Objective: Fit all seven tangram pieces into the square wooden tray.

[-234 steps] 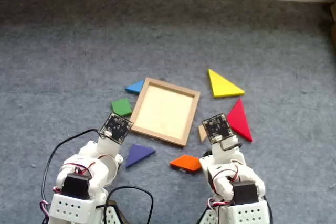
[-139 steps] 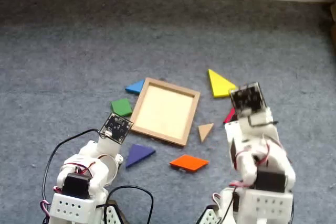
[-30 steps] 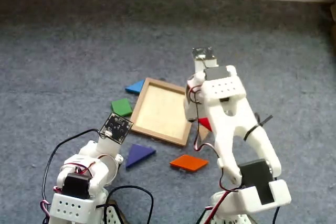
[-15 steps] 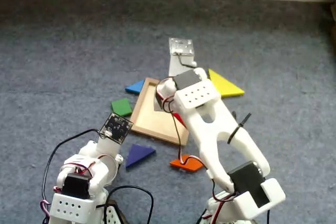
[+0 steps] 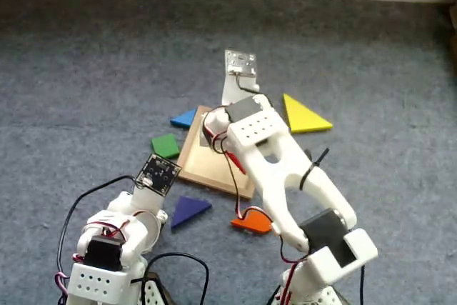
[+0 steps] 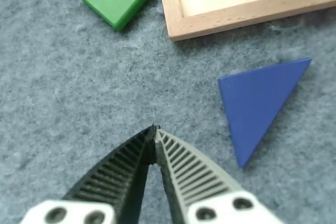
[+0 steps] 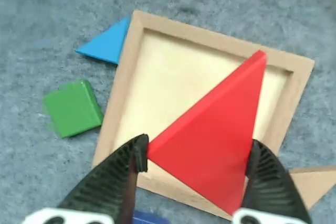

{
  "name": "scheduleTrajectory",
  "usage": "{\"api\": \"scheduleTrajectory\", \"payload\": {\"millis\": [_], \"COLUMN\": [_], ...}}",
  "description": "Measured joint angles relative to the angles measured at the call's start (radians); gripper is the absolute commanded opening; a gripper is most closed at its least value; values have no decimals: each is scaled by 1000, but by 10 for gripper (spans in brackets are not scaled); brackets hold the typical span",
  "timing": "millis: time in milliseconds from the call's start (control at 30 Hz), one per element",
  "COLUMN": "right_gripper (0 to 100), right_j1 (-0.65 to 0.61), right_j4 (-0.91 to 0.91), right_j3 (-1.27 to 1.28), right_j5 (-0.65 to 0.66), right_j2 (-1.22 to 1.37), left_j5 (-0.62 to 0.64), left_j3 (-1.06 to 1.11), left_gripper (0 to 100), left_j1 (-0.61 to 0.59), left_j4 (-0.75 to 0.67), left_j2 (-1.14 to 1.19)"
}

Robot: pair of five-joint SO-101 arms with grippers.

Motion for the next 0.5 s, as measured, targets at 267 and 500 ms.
{"api": "scheduleTrajectory", "payload": {"millis": [267,500], "right_gripper": [205,299], "right_j1": [2,20], "right_j4": [0,0], "right_j3": [-2,-3], "right_j5": [-78,-80], "right_j2": [84,84], "left_j5": [0,0], "left_j3": [0,0], "left_gripper": [5,5], "left_j1": [0,0], "left_j4": [0,0], "left_j2": [0,0]}}
